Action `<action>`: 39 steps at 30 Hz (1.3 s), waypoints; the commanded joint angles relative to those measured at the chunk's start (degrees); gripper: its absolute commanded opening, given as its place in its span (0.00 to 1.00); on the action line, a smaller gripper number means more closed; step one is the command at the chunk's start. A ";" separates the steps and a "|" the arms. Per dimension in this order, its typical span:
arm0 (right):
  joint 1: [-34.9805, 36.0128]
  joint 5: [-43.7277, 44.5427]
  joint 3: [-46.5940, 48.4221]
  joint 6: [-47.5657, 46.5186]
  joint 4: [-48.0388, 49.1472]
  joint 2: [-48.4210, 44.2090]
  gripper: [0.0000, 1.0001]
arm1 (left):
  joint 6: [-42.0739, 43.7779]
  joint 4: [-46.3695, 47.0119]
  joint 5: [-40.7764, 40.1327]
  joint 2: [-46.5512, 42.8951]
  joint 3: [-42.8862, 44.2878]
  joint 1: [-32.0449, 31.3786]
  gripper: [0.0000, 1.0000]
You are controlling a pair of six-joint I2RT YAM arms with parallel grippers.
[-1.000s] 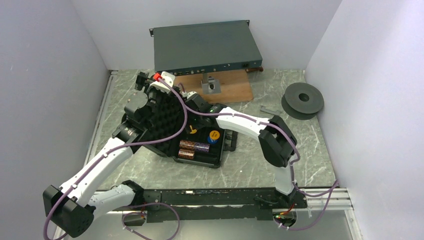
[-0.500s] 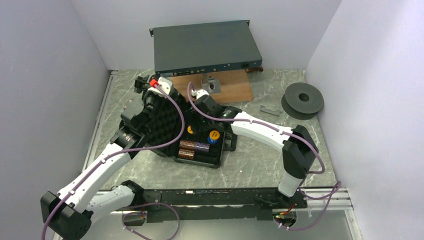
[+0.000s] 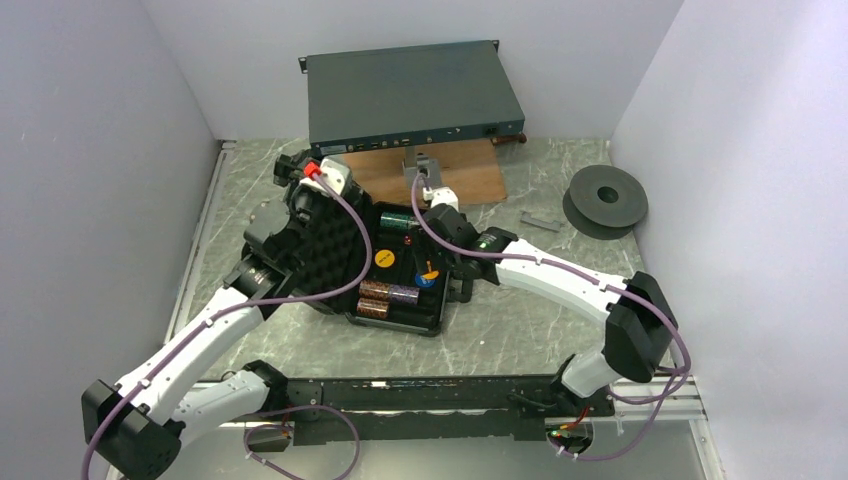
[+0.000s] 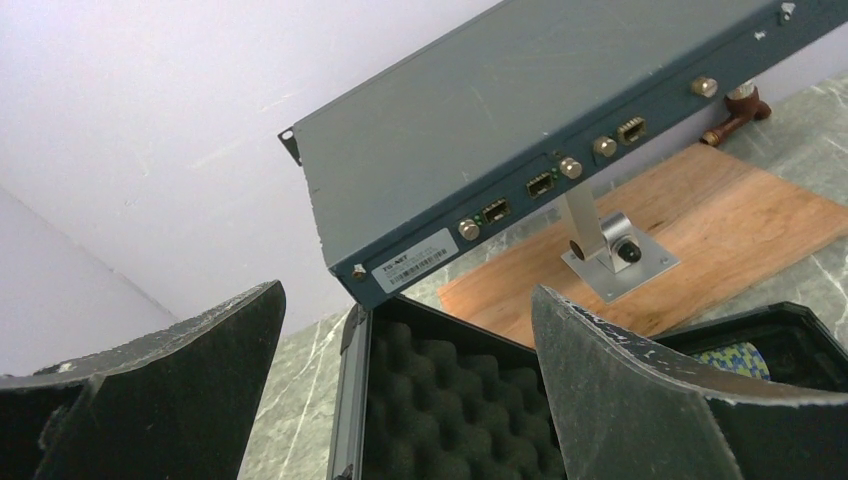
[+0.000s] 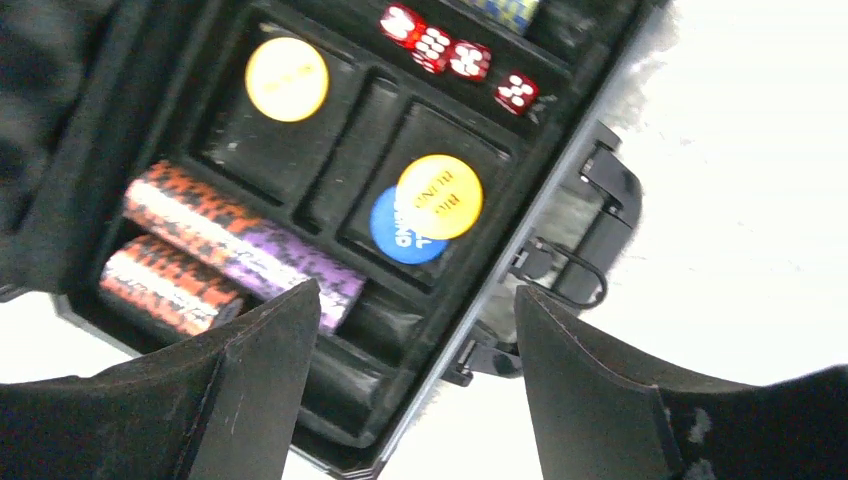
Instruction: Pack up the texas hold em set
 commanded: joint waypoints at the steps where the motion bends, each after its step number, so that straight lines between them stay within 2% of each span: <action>1: -3.94 2.63 -2.57 3.33 -1.91 -2.55 0.72 | 2.49 3.54 -0.97 -0.01 -0.83 -1.75 1.00; 7: -8.47 -0.72 -4.36 5.08 -2.55 -1.67 0.65 | 1.90 1.80 -1.43 0.78 0.44 -3.14 1.00; 11: -9.32 -2.20 -4.24 4.60 -1.95 0.01 0.62 | -4.60 -8.36 1.84 -0.20 4.09 -3.01 1.00; 14: -10.01 -3.56 -3.96 4.02 -0.82 1.55 0.61 | -9.52 -16.54 0.02 -2.01 5.72 -2.25 1.00; 19: -10.89 -5.91 -2.98 3.01 1.28 5.45 0.60 | -17.19 -31.01 3.05 -7.33 9.20 4.17 1.00; 22: -11.29 -7.24 -2.05 2.81 1.76 7.87 0.58 | -20.27 -39.52 2.20 -9.50 11.70 8.46 1.00; 25: -11.41 -8.17 -1.74 2.55 2.10 9.23 0.57 | -25.23 -46.91 3.24 -9.86 15.11 15.57 1.00; 29: -11.54 -8.57 -2.65 2.29 2.73 9.84 0.56 | -27.41 -50.90 11.20 -9.03 17.40 23.65 1.00; 32: -11.73 -9.80 -3.35 1.90 3.24 10.11 0.53 | -29.30 -52.61 22.47 -6.91 17.80 30.40 1.00; 36: -11.78 -10.87 -4.52 1.91 3.62 9.89 0.51 | -31.41 -51.78 37.68 -4.03 15.96 41.17 1.00; 39: -11.81 -11.60 -5.97 1.93 4.17 9.36 0.50 | -32.72 -48.52 43.47 -3.10 13.45 44.12 1.00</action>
